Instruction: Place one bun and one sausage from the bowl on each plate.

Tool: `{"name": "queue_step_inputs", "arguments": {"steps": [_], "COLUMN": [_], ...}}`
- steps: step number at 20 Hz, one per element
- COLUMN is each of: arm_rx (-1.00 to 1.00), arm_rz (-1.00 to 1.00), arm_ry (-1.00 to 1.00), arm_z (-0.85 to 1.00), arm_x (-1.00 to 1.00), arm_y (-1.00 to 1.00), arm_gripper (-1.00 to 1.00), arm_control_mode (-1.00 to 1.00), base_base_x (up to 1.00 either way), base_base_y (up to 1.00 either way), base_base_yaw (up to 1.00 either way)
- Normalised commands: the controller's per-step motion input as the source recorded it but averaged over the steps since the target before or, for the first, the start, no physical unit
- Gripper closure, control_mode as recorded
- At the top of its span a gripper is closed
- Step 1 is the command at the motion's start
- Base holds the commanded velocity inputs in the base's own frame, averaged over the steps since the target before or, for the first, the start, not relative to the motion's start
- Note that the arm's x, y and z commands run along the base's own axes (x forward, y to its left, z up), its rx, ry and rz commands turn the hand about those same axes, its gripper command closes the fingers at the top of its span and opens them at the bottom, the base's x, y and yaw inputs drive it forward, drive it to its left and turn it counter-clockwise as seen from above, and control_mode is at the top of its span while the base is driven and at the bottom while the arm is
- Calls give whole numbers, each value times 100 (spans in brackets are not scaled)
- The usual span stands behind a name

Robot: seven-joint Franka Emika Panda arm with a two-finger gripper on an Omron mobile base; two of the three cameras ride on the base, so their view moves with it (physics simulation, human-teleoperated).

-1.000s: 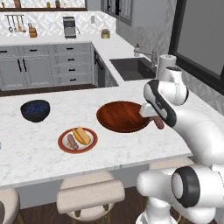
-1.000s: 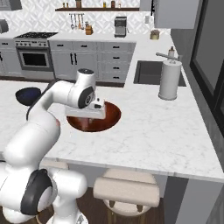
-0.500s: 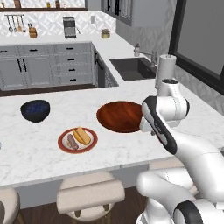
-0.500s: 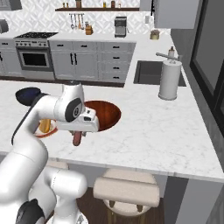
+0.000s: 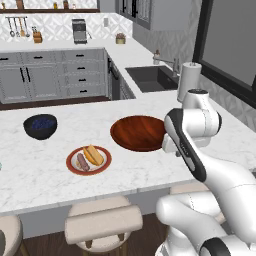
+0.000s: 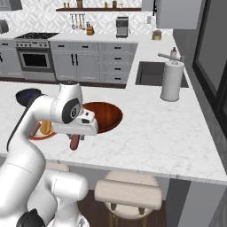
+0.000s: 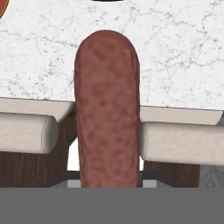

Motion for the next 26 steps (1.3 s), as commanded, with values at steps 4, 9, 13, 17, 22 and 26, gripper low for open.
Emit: {"name": "queue_step_inputs", "arguments": {"steps": [4,9,13,17,22,26], "arm_rx": [0,0,0,0,0,0], "arm_rz": [0,0,0,0,0,0], "arm_ry": [0,0,0,0,0,0], "arm_z": [-1,0,0,0,0,0], "arm_x": [-16,0,0,0,0,0], "arm_y": [9,0,0,0,0,0], "arm_gripper": [100,100,100,100,100,100], "arm_control_mode": [-100,100,100,100,100,100], "base_base_x": [0,-56,-20,-2,0,0], "base_base_y": [0,70,100,100,100,100], "base_base_yaw": [0,0,0,0,0,0]}}
